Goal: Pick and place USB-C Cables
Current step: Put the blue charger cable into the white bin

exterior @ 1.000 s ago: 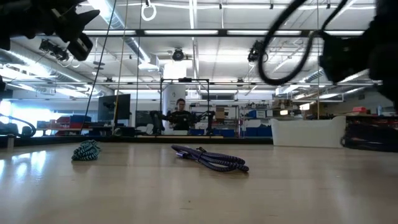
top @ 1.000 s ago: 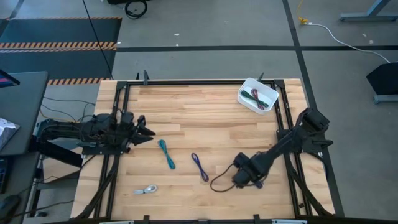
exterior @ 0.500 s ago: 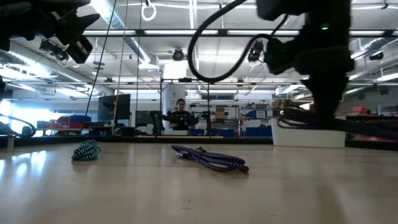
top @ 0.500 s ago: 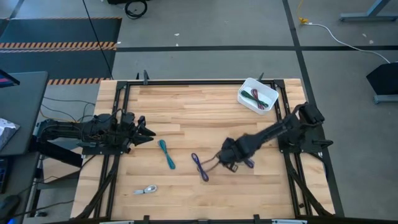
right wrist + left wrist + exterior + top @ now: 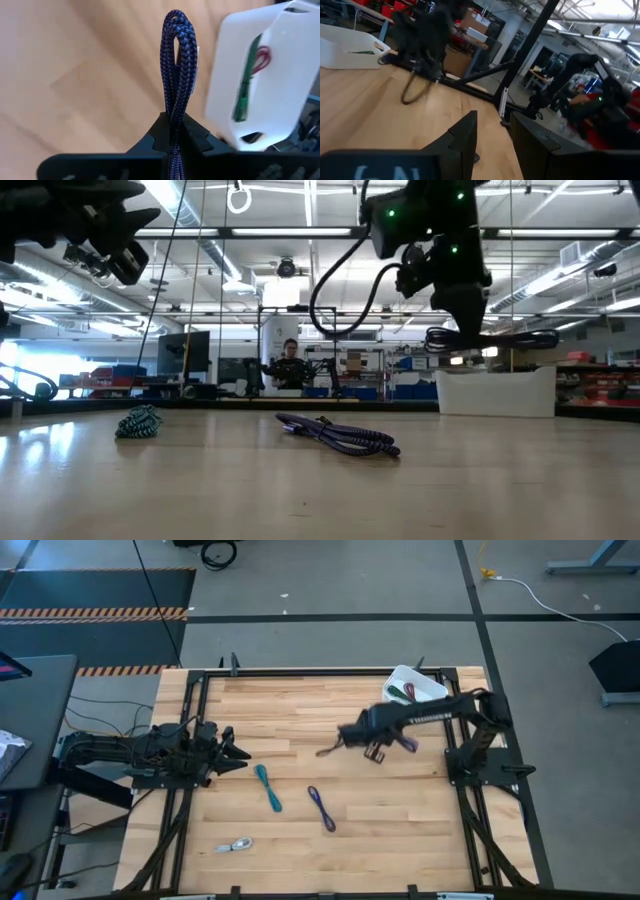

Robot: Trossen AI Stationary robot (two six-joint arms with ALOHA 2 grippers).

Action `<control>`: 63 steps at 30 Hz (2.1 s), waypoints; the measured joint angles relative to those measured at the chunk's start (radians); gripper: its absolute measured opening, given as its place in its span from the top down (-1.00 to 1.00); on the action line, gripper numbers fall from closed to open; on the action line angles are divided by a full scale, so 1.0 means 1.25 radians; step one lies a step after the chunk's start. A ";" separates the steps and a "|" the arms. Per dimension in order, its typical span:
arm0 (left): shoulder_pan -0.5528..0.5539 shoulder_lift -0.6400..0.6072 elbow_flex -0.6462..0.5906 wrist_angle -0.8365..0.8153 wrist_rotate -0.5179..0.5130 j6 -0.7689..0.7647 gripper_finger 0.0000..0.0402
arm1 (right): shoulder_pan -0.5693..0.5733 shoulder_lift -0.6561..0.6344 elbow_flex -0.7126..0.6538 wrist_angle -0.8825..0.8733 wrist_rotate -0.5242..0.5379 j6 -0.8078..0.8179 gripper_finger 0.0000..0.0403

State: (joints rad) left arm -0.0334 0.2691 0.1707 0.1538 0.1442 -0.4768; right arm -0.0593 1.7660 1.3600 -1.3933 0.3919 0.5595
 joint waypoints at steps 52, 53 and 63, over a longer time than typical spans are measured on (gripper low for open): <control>0.133 0.000 0.000 0.150 -0.079 0.462 0.37 | -0.548 0.000 -0.017 0.114 -0.032 -0.453 0.86; 0.133 0.000 0.000 0.150 -0.079 0.462 0.37 | -0.548 0.000 -0.018 0.115 -0.029 -0.450 0.83; 0.133 0.000 0.000 0.149 -0.079 0.454 0.37 | -0.547 0.000 -0.018 0.133 0.002 -0.429 0.50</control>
State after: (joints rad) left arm 0.1329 0.2690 0.1711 0.3405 0.0456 0.0907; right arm -0.7433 1.7657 1.3376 -1.2274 0.3939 0.0227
